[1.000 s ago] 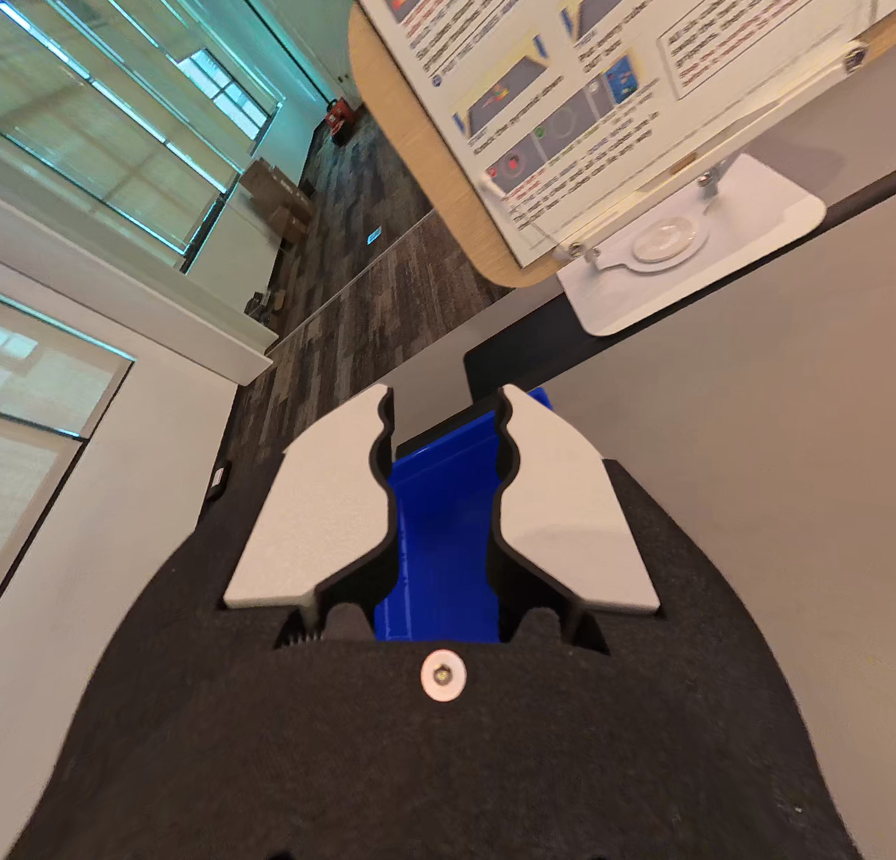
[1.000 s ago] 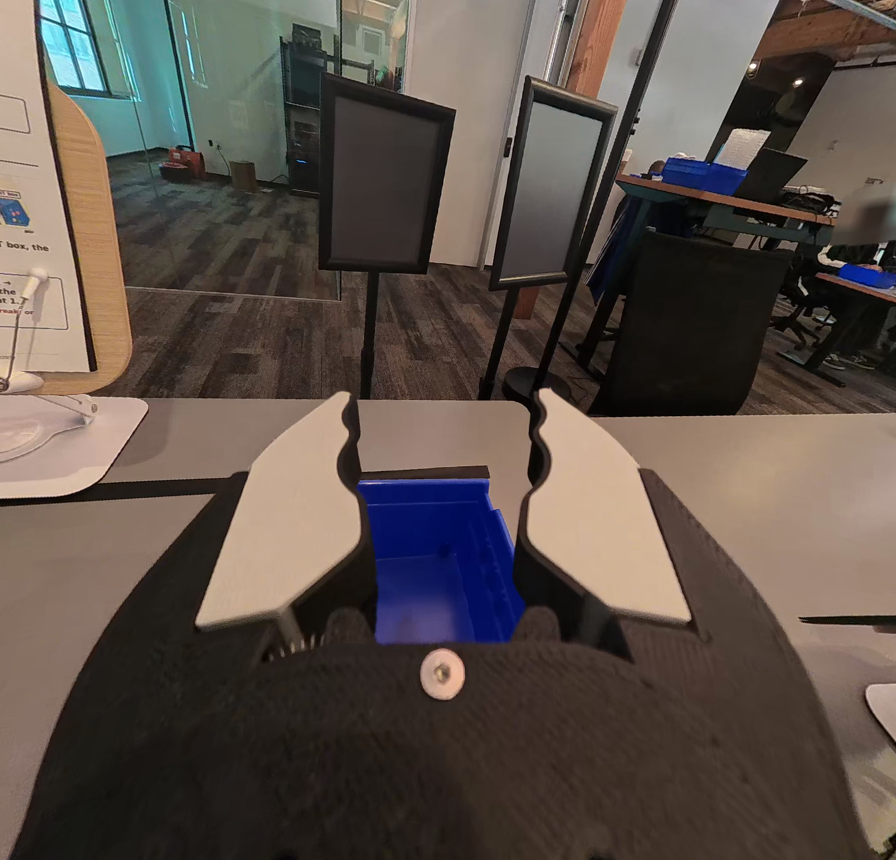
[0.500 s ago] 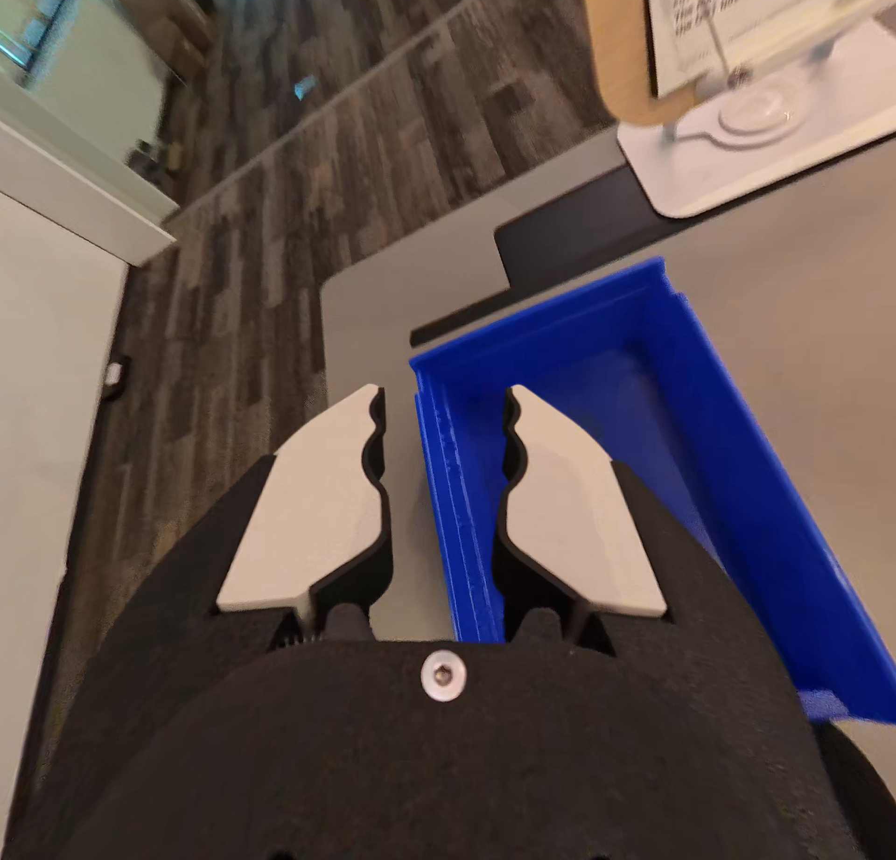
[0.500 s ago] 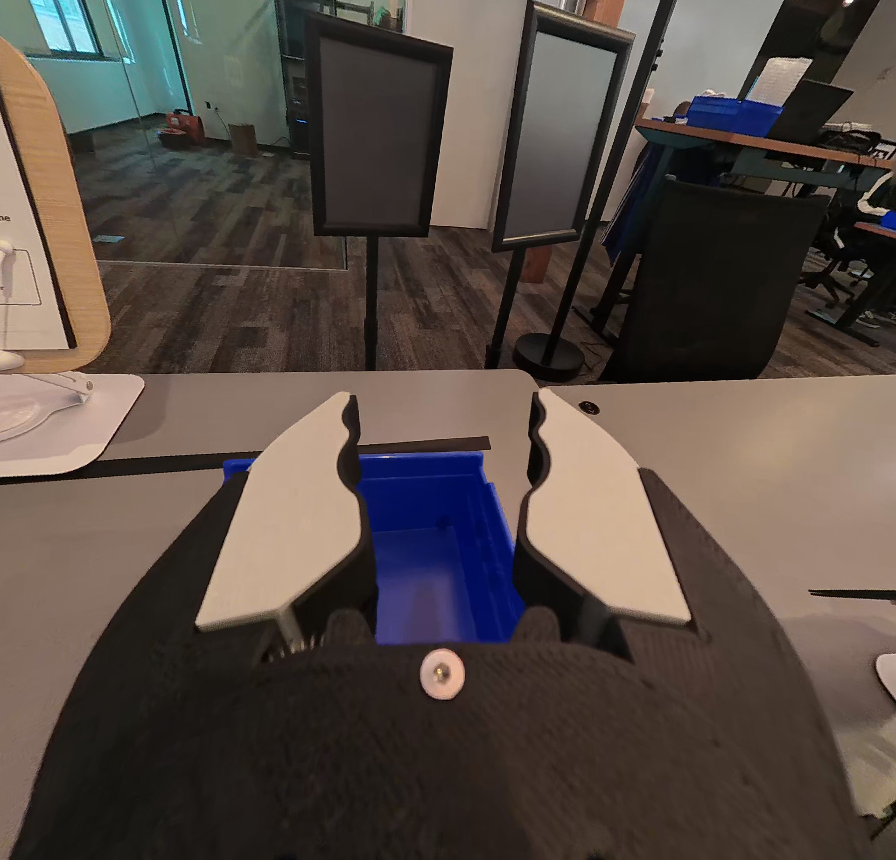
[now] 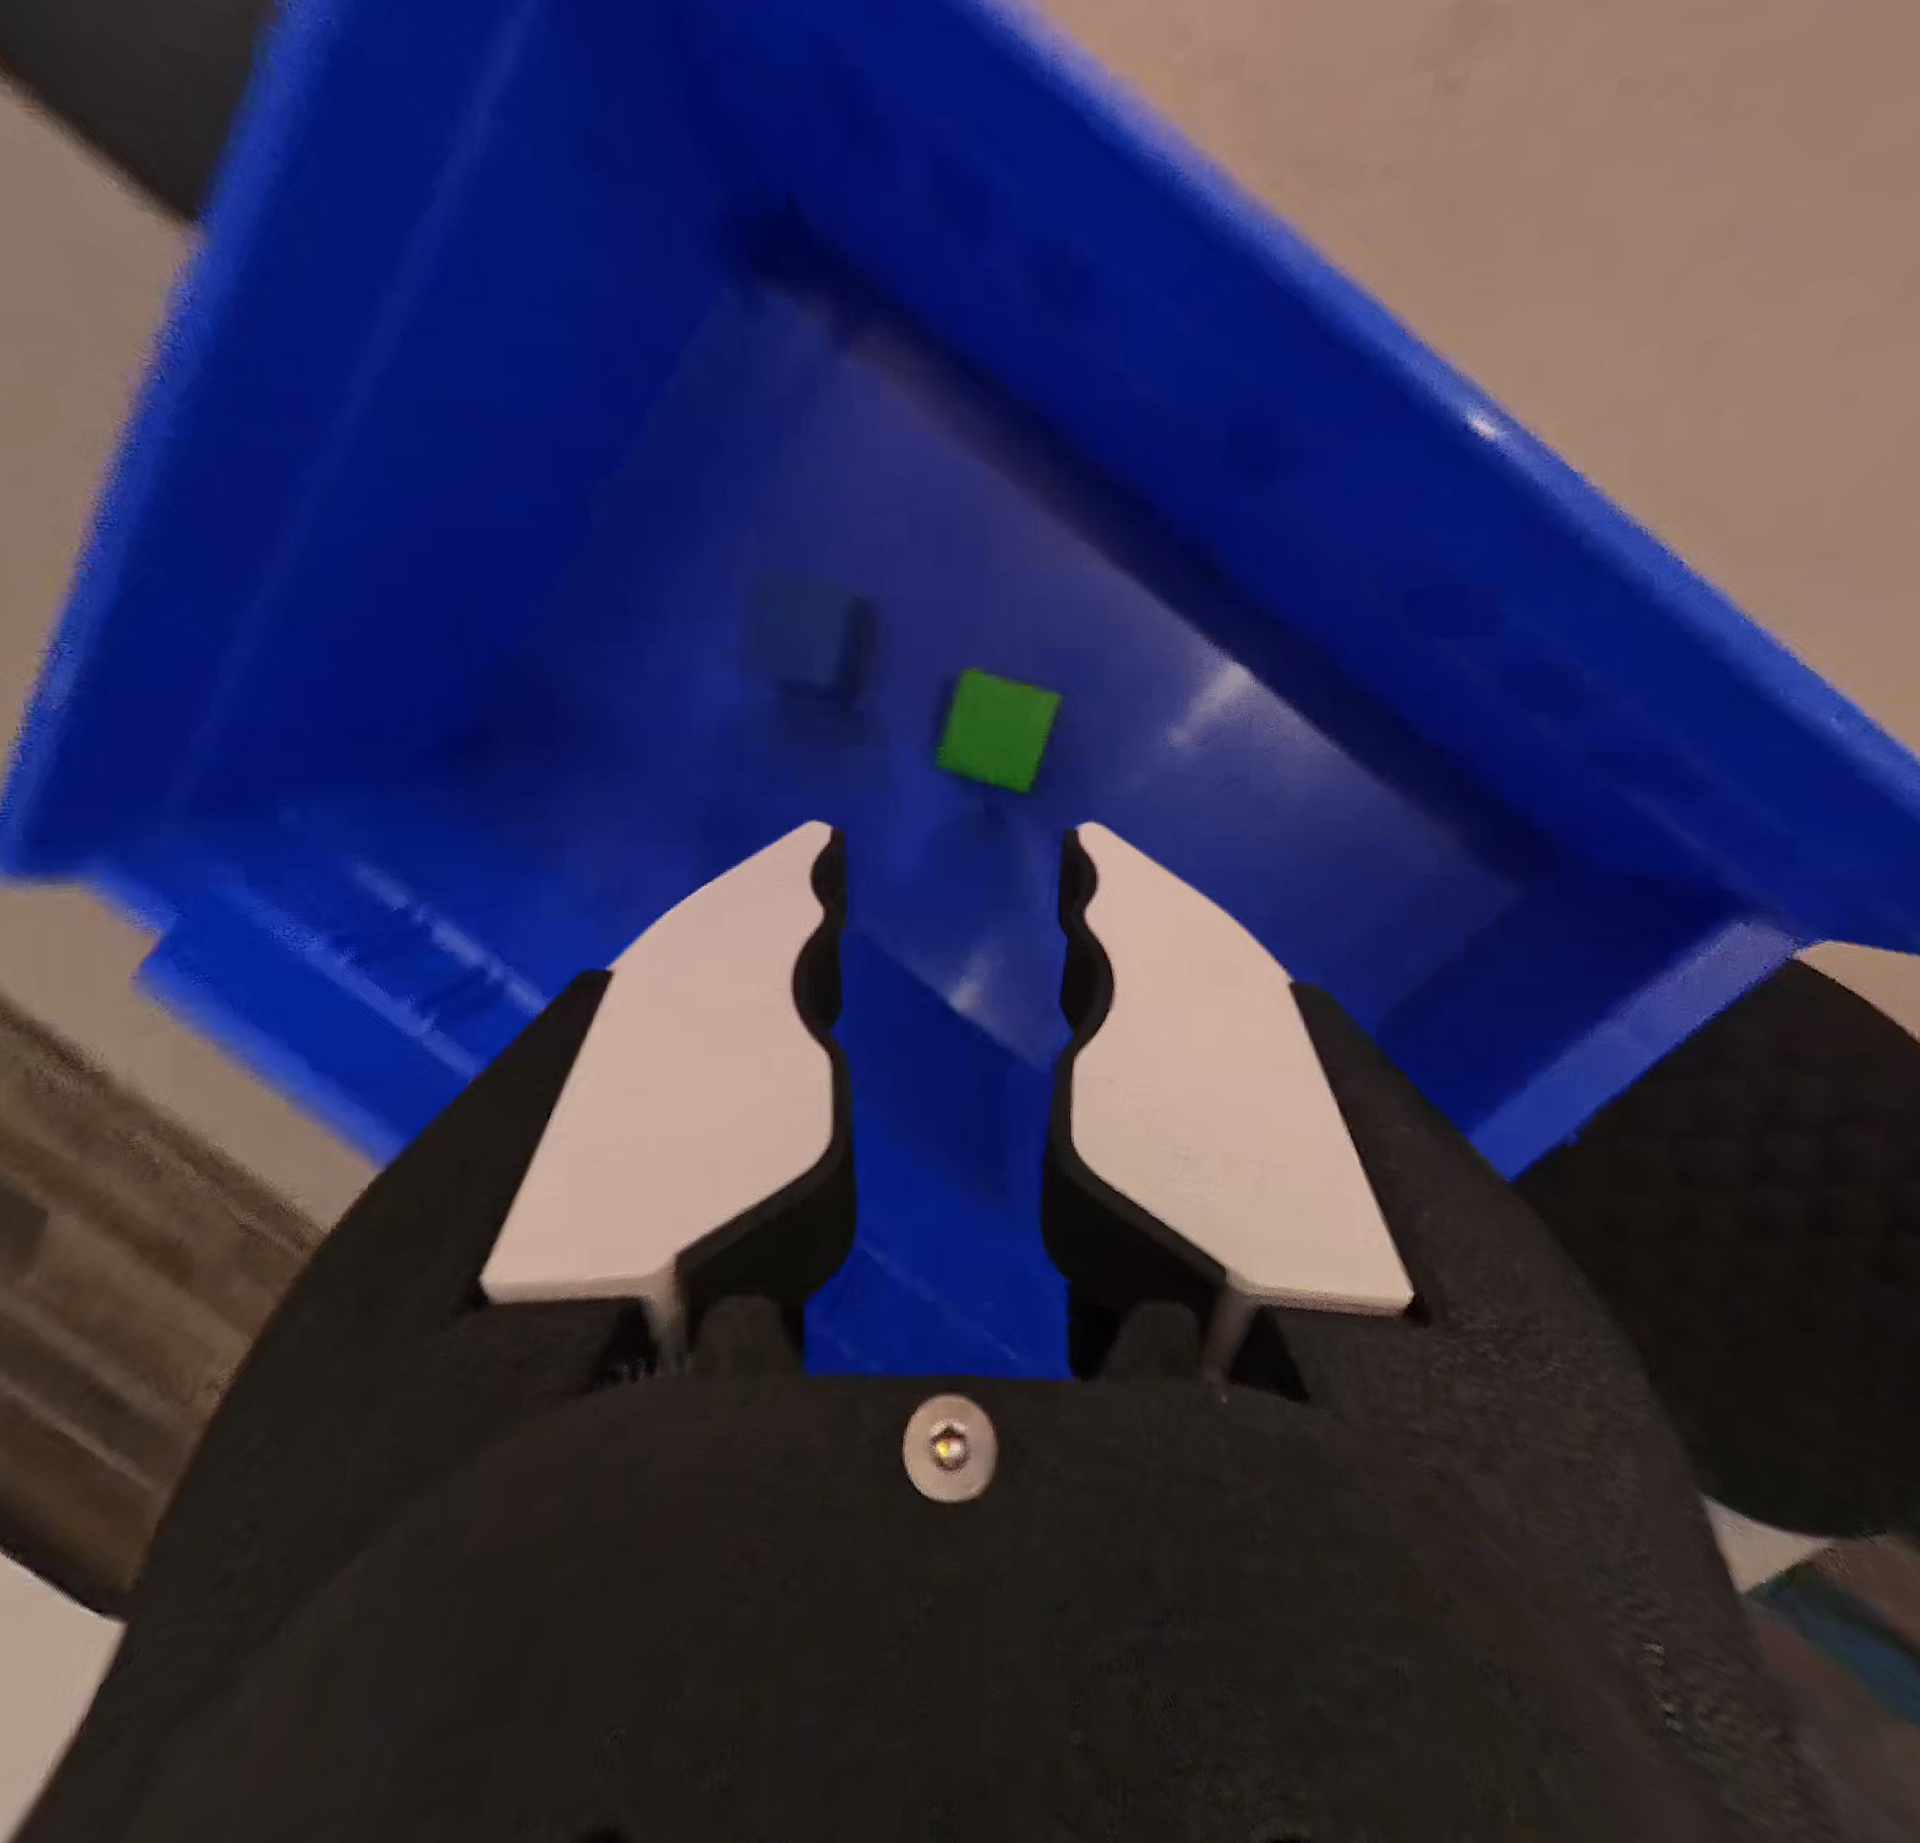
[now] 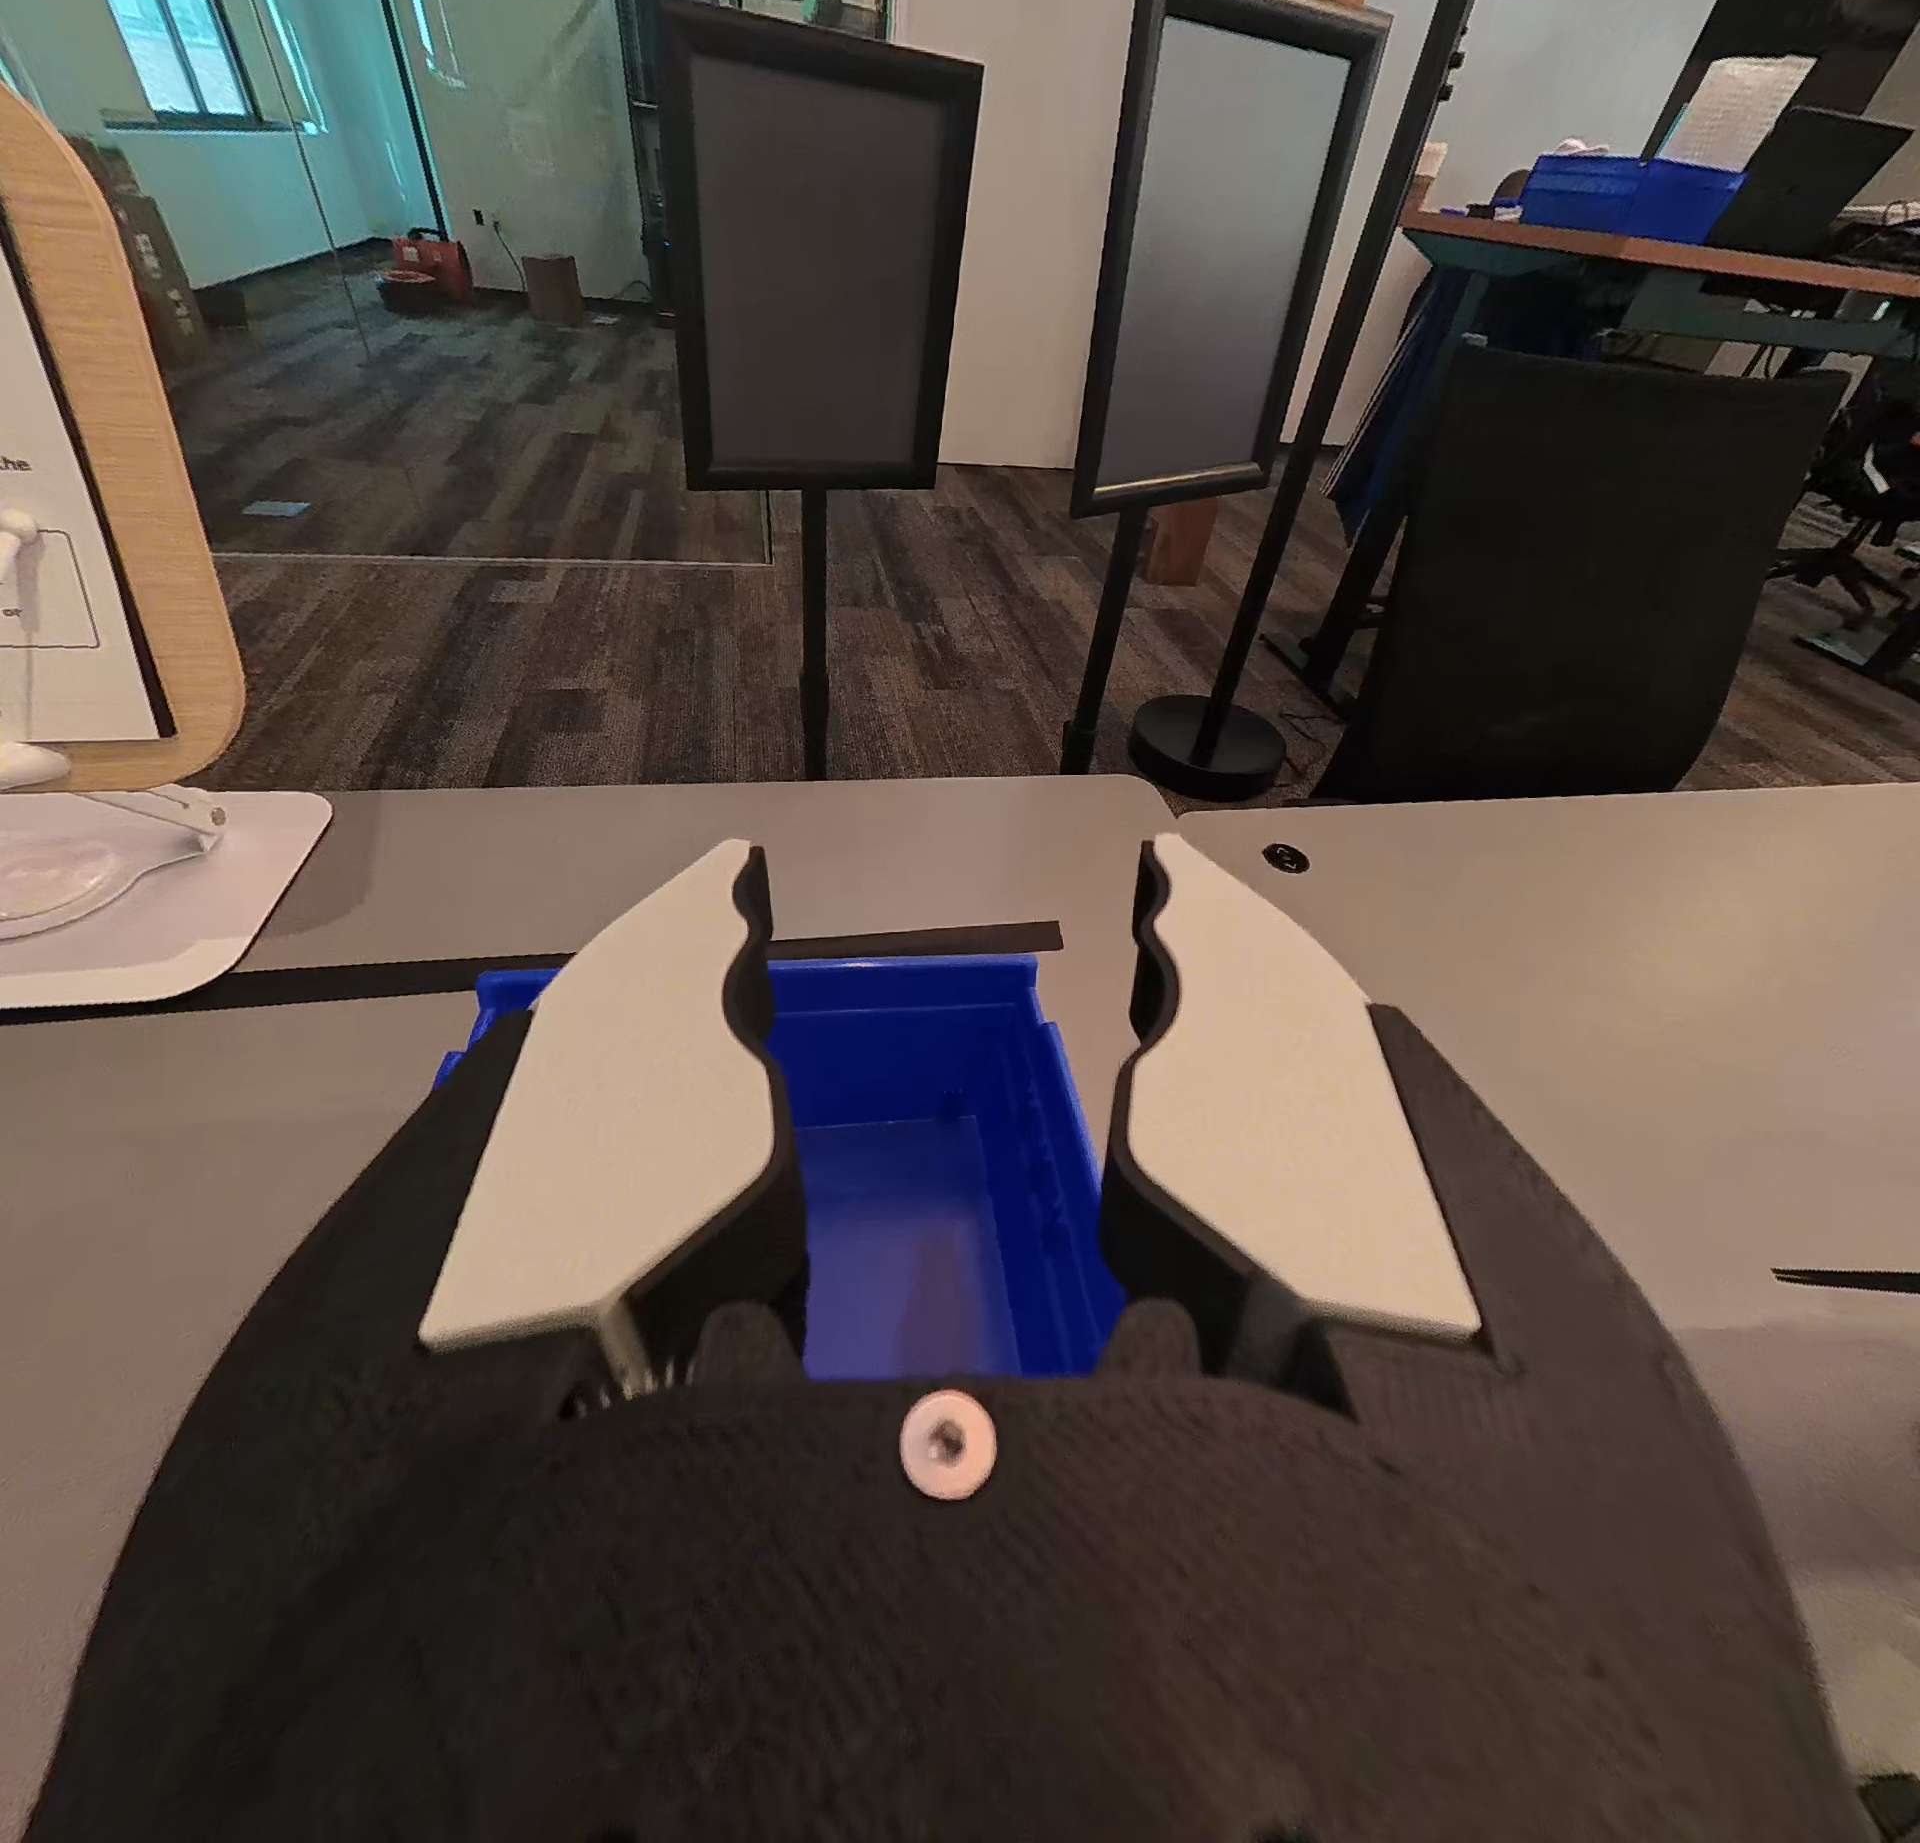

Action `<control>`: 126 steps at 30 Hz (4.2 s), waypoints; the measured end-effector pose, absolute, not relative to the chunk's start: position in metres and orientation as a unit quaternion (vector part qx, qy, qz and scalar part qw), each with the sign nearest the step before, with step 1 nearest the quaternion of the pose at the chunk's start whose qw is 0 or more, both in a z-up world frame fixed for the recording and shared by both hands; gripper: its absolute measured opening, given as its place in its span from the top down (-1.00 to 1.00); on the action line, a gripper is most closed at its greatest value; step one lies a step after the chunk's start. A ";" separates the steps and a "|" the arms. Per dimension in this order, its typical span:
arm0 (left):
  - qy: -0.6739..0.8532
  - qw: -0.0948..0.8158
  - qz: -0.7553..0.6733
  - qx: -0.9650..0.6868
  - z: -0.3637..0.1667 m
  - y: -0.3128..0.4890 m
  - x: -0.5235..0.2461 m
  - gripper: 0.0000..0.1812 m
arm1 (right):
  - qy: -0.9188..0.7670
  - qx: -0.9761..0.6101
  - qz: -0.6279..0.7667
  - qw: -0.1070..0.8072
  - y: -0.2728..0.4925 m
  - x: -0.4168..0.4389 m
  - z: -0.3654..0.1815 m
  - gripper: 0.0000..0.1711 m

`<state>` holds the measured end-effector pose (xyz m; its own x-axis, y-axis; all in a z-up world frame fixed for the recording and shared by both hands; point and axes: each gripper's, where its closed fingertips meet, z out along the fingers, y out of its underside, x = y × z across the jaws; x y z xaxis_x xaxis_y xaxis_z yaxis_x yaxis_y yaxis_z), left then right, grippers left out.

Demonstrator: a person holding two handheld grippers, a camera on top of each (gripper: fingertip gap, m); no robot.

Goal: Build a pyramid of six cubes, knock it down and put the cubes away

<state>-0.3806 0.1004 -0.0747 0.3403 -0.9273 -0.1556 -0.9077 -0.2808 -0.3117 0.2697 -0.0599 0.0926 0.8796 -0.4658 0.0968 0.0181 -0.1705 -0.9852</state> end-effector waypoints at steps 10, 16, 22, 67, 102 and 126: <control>0.645 0.140 -0.020 -0.751 -0.128 0.098 -0.367 0.57 | 0.147 -0.748 -0.179 0.622 -0.055 0.269 0.087 0.20; 0.646 0.135 -0.008 -0.752 -0.140 0.106 -0.363 0.58 | 0.142 -0.754 -0.173 0.617 -0.052 0.267 0.082 0.20; 0.642 0.137 0.018 -0.754 -0.129 0.109 -0.372 0.69 | 0.146 -0.754 -0.162 0.620 -0.054 0.271 0.083 0.20; 0.802 0.120 -0.070 -0.581 -0.119 -0.031 -0.057 0.71 | 0.139 -0.757 -0.080 0.634 -0.059 0.265 0.089 0.22; 0.720 0.271 -0.087 -0.633 -0.028 0.025 -0.101 0.45 | 0.156 -0.766 -0.058 0.621 -0.063 0.279 0.075 0.22; 0.600 0.206 0.002 -0.773 -0.121 0.156 -0.362 0.51 | 0.162 -0.779 -0.077 0.601 -0.061 0.284 0.064 0.22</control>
<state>-0.3623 0.1556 -0.1213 0.2795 -0.9271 -0.2496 -0.9286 -0.1949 -0.3158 0.2840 -0.0614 0.0640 0.9360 -0.3440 -0.0750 -0.1599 -0.2256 -0.9610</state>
